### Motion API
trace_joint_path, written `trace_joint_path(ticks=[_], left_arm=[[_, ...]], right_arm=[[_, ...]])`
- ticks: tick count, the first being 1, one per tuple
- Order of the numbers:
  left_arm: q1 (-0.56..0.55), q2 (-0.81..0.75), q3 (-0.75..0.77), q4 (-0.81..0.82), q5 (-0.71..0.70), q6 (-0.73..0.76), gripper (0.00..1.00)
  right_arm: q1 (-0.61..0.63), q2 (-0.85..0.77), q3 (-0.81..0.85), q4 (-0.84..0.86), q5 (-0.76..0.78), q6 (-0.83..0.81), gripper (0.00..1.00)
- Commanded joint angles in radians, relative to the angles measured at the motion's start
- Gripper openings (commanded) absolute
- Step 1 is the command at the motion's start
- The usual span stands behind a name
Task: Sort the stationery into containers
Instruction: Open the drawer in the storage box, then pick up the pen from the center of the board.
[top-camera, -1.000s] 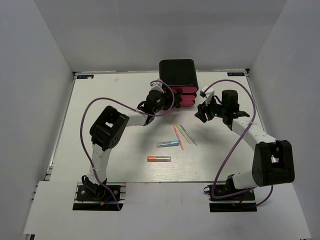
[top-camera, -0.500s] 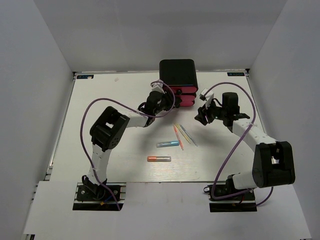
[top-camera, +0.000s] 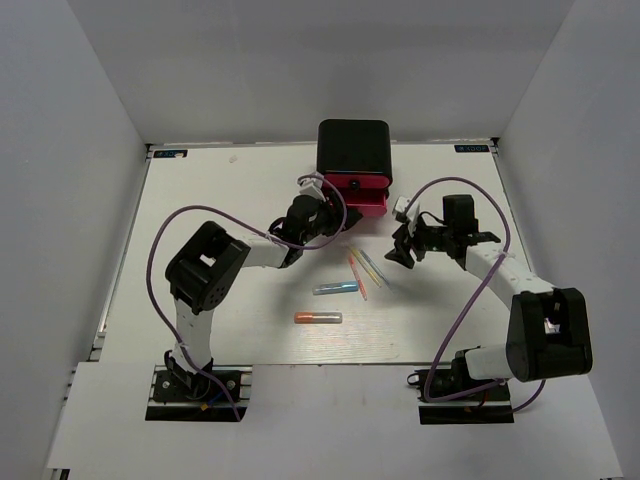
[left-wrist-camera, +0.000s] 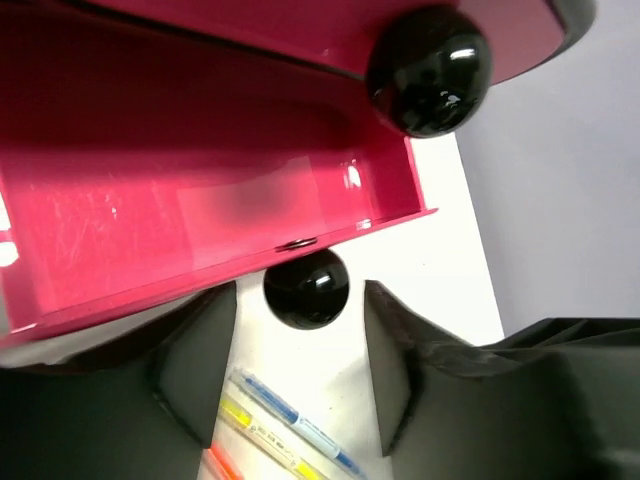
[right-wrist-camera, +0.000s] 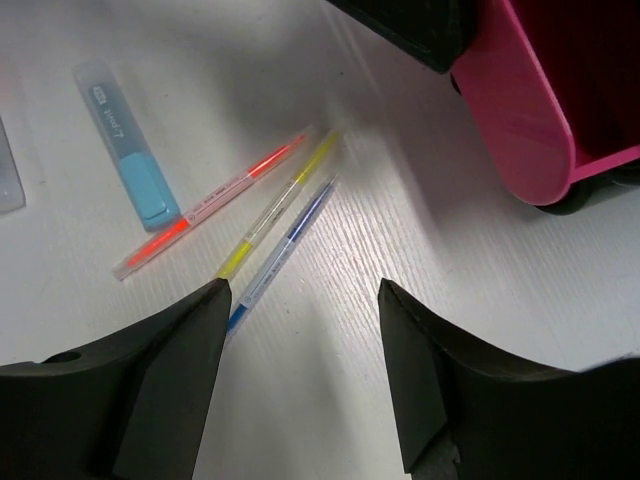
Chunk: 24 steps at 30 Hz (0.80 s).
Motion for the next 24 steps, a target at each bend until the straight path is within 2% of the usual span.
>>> trace_joint_path(ticks=[1, 3, 9, 13, 16, 19, 21, 24], left_arm=[[-0.006, -0.056, -0.011, -0.021, -0.001, 0.011, 0.65], [-0.006, -0.079, -0.011, -0.031, 0.008, 0.020, 0.69], [-0.015, -0.182, -0.114, -0.062, 0.040, 0.060, 0.70], [-0.015, -0.330, -0.239, -0.099, 0.041, 0.086, 0.70], [-0.015, -0.415, -0.313, -0.157, 0.009, 0.142, 0.61], [-0.015, -0.525, -0.390, -0.237, -0.044, 0.181, 0.46], [-0.015, -0.613, -0.459, -0.266, -0.085, 0.192, 0.43], [-0.015, -0.720, -0.523, -0.327, -0.134, 0.192, 0.43]], right_arm=[[0.004, 0.009, 0.022, -0.063, -0.059, -0.084, 0.67], [0.005, 0.023, 0.036, -0.080, -0.062, -0.102, 0.66], [0.024, 0.052, 0.019, -0.081, -0.021, -0.086, 0.58], [0.053, 0.061, 0.004, -0.057, 0.022, -0.061, 0.55], [0.067, 0.080, 0.002, -0.046, 0.063, -0.046, 0.52], [0.108, 0.110, 0.013, -0.023, 0.129, -0.005, 0.49], [0.128, 0.124, 0.026, -0.014, 0.191, 0.022, 0.49], [0.160, 0.164, 0.040, 0.023, 0.266, 0.071, 0.49]])
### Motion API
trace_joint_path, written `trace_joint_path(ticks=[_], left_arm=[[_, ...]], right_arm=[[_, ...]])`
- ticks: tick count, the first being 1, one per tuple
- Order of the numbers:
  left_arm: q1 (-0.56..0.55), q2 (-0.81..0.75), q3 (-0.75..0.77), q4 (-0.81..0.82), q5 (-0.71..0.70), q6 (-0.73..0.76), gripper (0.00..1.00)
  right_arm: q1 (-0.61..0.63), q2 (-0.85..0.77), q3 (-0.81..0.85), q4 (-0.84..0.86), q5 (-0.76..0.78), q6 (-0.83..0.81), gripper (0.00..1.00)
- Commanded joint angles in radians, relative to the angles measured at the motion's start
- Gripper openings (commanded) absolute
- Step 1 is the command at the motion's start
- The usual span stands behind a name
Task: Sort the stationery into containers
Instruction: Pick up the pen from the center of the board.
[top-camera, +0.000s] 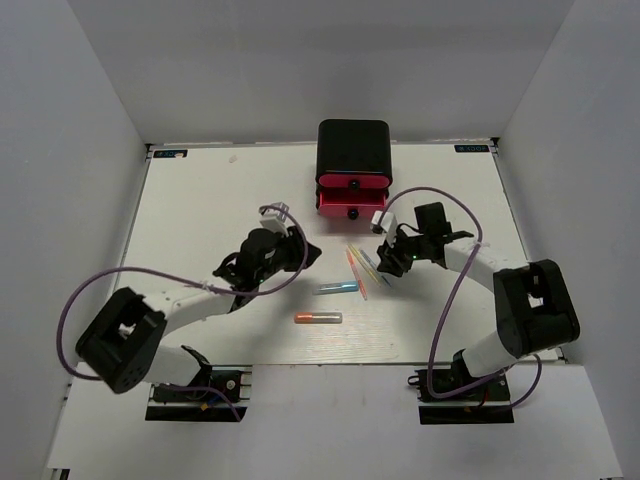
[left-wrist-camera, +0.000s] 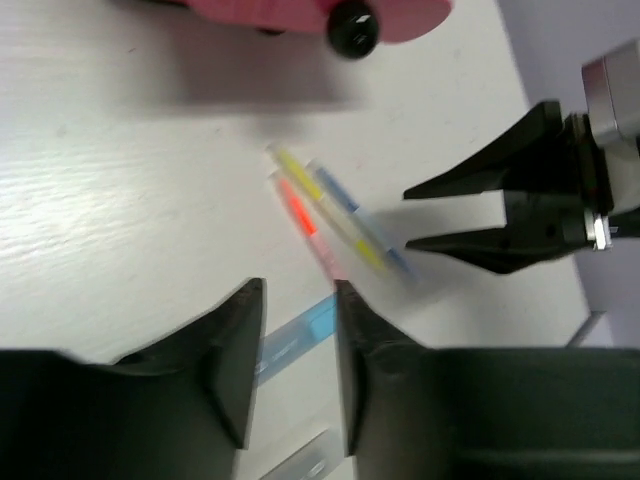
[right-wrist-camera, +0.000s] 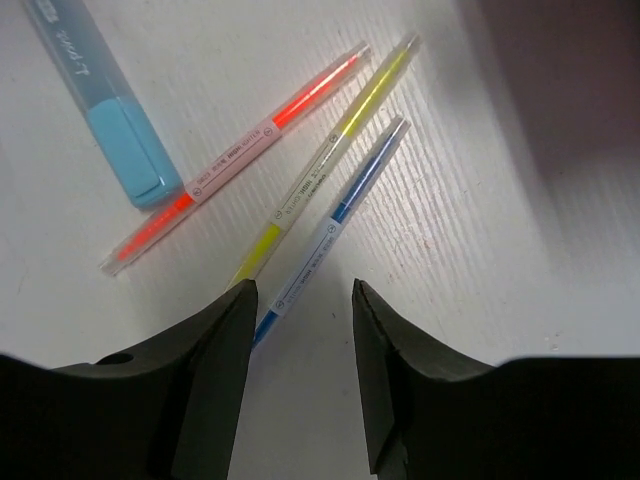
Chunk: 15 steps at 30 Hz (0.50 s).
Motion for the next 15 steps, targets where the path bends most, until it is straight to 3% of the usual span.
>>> trace_joint_path(ticks=[1, 4, 15], left_arm=[[-0.005, -0.126, -0.058, -0.115, -0.089, 0.034, 0.50], [-0.005, -0.216, -0.100, -0.176, -0.137, 0.034, 0.62], [-0.005, -0.324, -0.138, -0.299, -0.241, -0.032, 0.79]], right_arm=[[0.033, 0.035, 0.041, 0.054, 0.126, 0.062, 0.49], [0.053, 0.060, 0.058, 0.073, 0.187, 0.100, 0.49], [0.097, 0.129, 0.092, 0.071, 0.272, 0.137, 0.49]])
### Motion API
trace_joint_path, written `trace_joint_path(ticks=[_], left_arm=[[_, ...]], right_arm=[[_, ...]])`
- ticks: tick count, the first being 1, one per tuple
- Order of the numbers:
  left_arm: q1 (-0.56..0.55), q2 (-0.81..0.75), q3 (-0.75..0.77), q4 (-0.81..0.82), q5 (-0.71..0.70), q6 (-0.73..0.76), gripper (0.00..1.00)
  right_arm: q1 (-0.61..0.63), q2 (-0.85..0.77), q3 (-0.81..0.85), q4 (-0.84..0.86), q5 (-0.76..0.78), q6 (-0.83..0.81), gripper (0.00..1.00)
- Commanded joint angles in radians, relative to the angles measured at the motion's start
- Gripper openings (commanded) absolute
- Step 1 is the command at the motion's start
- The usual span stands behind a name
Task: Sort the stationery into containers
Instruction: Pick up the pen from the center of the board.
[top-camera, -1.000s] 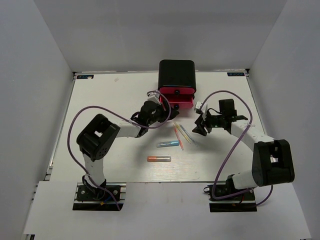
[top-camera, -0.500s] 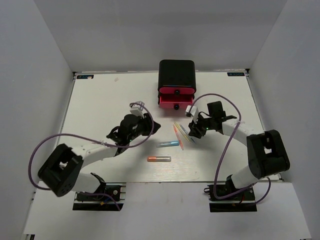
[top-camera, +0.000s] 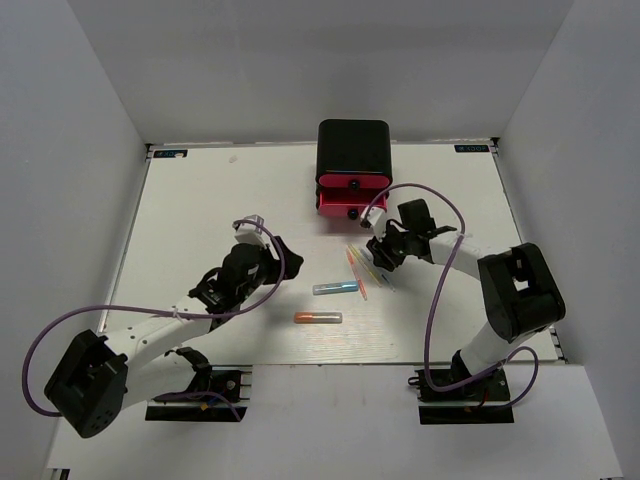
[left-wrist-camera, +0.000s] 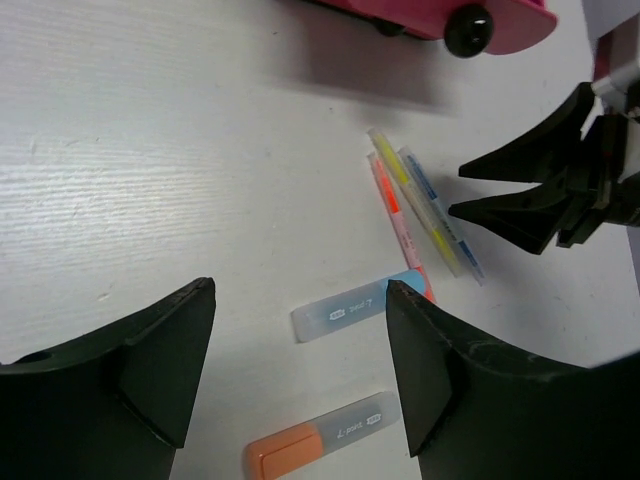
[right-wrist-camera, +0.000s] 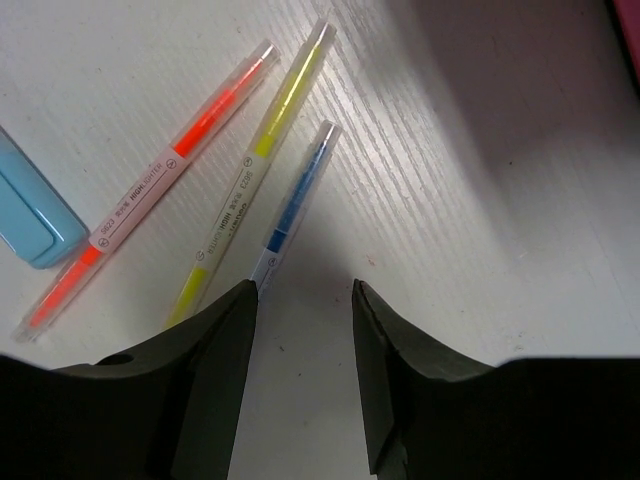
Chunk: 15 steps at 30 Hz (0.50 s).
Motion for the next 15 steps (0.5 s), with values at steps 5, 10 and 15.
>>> trace_joint_path(ticks=[5, 10, 15], left_arm=[[0.005, -0.002, 0.005, -0.071, -0.055, -0.084, 0.80], [0.005, -0.002, 0.005, -0.062, -0.055, -0.084, 0.80], [0.005, -0.002, 0.005, -0.053, -0.046, -0.084, 0.80]], right_arm=[[0.021, -0.008, 0.018, 0.005, 0.034, 0.022, 0.48], [0.021, -0.045, 0.028, -0.002, 0.026, 0.045, 0.48], [0.024, -0.037, 0.025, -0.010, 0.024, 0.053, 0.48]])
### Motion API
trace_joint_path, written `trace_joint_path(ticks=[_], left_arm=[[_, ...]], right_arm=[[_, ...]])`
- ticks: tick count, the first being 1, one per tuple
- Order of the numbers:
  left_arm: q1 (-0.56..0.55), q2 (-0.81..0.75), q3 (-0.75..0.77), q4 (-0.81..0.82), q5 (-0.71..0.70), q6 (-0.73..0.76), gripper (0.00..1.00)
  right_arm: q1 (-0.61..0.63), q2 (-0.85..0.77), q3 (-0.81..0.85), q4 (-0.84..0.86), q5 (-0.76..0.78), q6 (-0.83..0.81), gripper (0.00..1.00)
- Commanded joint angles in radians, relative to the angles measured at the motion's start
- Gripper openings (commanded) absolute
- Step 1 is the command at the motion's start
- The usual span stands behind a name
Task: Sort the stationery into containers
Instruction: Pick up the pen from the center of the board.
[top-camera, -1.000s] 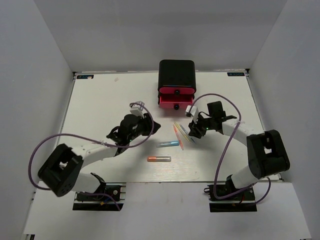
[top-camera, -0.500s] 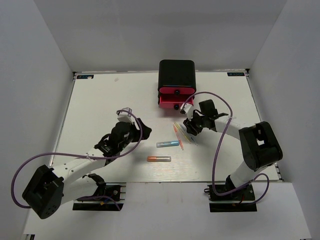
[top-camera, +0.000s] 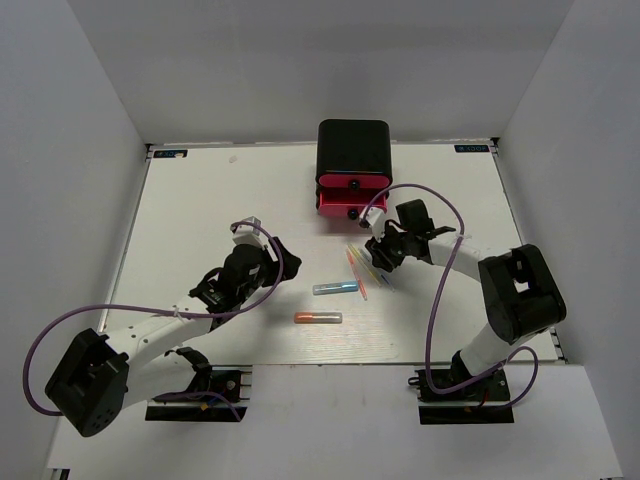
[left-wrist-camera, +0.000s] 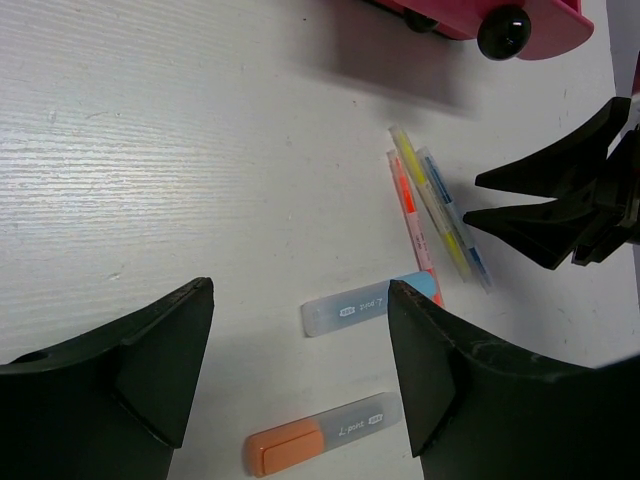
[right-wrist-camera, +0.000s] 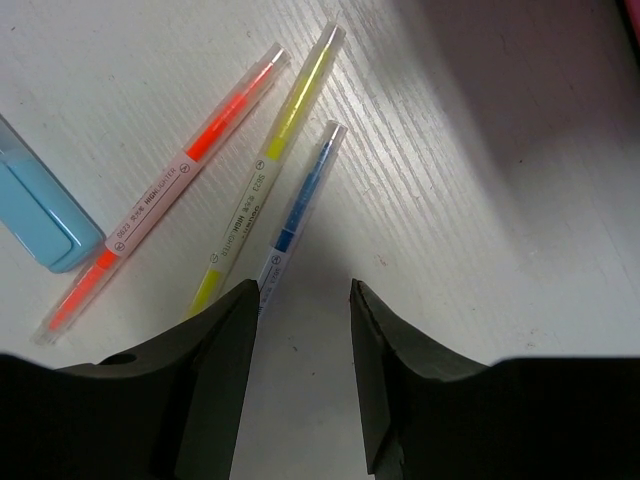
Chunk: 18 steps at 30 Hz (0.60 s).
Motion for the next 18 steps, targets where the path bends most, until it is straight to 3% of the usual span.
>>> trace_joint_path(ticks=[1, 16, 18], left_arm=[[0.004, -0.008, 0.006, 0.006, -0.004, -0.006, 0.80], [0.013, 0.003, 0.026, -0.022, -0.002, -0.046, 0.87], [0.013, 0.003, 0.026, -0.033, -0.011, -0.058, 0.92]], right_arm=[[0.005, -0.022, 0.021, 0.000, 0.010, 0.021, 0.48], [0.049, -0.003, -0.024, 0.024, 0.059, 0.028, 0.48], [0.054, -0.002, -0.030, 0.026, 0.077, 0.028, 0.48]])
